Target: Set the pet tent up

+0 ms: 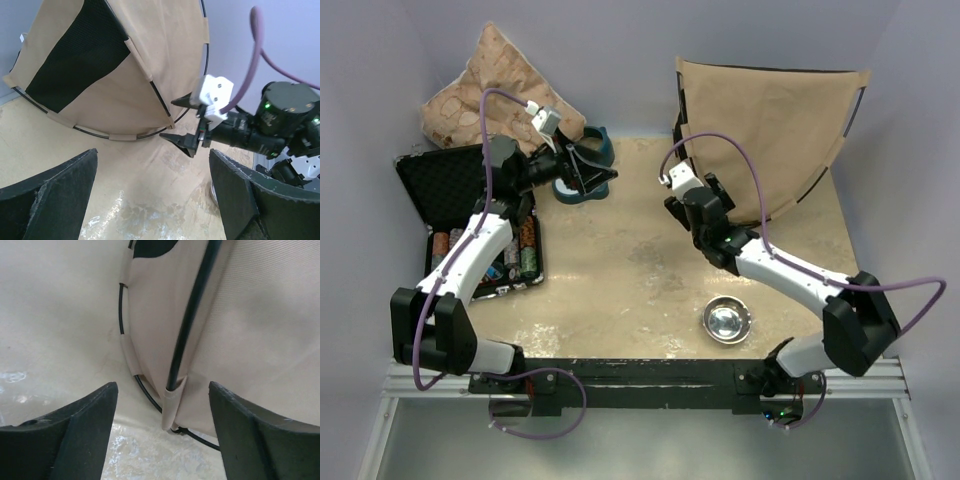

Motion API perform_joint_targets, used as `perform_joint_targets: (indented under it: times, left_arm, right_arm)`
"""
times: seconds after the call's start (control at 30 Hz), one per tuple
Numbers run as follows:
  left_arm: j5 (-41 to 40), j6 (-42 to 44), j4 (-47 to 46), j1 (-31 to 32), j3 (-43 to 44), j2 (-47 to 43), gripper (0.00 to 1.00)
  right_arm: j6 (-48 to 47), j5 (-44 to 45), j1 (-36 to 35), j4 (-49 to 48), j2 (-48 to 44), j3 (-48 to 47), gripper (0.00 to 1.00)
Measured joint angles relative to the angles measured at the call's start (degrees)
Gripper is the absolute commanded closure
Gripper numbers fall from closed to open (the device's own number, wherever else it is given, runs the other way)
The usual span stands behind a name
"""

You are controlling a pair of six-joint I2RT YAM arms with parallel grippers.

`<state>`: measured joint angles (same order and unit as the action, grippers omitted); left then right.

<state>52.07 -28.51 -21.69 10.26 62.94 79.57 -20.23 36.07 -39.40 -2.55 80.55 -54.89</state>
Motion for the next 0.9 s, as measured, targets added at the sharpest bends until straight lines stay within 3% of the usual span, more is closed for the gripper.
perform_joint_targets:
  times: [0.1,0.2,0.23,0.37,0.63,0.77,0.9]
  left_arm:
    - [-0.07,0.0,-0.07,0.0,0.0,0.02,0.03]
    - [-0.07,0.02,-0.07,0.0,0.0,0.02,0.03]
    - [-0.07,0.02,-0.07,0.0,0.0,0.02,0.03]
    - [-0.07,0.02,-0.09,0.0,0.02,0.02,0.03]
    - [-0.04,0.0,-0.81,0.0,0.04,0.02,0.03]
    - [-0.02,-0.04,-1.42,0.0,0.07,0.02,0.03]
    - [0.28,0.07,-1.05,-0.02,0.7,0.15,0.03]
  right_arm:
    - [1.01,2.29,0.68,-1.2,3.58,-0.11,0.54]
    - [2.32,2.99,2.01,-0.37,5.31,-1.49,0.94]
    - [2.62,3.06,2.51,0.13,5.4,-2.25,1.0]
    - [7.28,0.09,6.08,6.97,5.4,-10.91,1.0]
    - [21.79,-15.67,11.96,22.8,4.33,-35.23,1.0]
    - [33.48,-29.97,18.23,26.05,3.58,-44.59,1.0]
    - [46.25,-47.1,30.12,25.7,1.49,-44.02,1.0]
